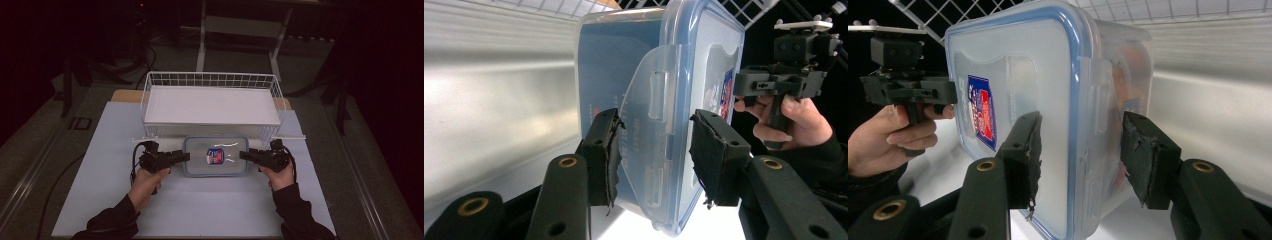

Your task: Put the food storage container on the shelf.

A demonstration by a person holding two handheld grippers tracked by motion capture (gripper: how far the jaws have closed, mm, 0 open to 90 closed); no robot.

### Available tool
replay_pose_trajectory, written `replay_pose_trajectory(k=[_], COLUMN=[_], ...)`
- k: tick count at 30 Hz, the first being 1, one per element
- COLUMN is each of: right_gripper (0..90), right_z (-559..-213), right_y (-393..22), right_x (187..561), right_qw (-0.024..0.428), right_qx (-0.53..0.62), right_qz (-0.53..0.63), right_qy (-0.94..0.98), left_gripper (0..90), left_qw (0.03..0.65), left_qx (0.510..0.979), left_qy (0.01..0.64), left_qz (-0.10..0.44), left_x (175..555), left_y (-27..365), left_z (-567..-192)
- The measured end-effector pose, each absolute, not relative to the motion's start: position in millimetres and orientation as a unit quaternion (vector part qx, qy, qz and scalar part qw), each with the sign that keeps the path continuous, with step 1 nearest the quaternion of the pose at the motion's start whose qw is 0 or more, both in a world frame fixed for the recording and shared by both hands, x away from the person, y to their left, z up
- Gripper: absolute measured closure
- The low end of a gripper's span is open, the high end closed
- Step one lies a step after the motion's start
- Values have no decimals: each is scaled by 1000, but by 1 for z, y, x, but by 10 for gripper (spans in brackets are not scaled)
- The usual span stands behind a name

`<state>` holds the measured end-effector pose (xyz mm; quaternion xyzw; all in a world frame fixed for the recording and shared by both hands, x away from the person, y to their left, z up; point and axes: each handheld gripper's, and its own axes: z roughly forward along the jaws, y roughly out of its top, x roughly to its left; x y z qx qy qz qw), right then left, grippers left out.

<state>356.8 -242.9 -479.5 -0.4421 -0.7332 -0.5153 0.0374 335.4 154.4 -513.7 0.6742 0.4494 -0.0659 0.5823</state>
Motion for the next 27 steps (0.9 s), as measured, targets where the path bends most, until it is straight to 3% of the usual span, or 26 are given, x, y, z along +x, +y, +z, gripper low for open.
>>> replay_pose_trajectory(k=[23, 27], right_gripper=[493, 537], right_z=[-493, -492], right_y=[-242, -234], right_x=[381, 378], right_qw=[9, -32], right_qx=[-452, -459], right_qz=[-534, -516], right_qy=[-714, -722], left_gripper=[505, 444], left_qw=[610, 600], left_qx=[644, 646], left_qy=[462, 471], left_qz=[-8, 30], left_x=[358, 360], left_y=[143, 142], left_z=[-520, -527])
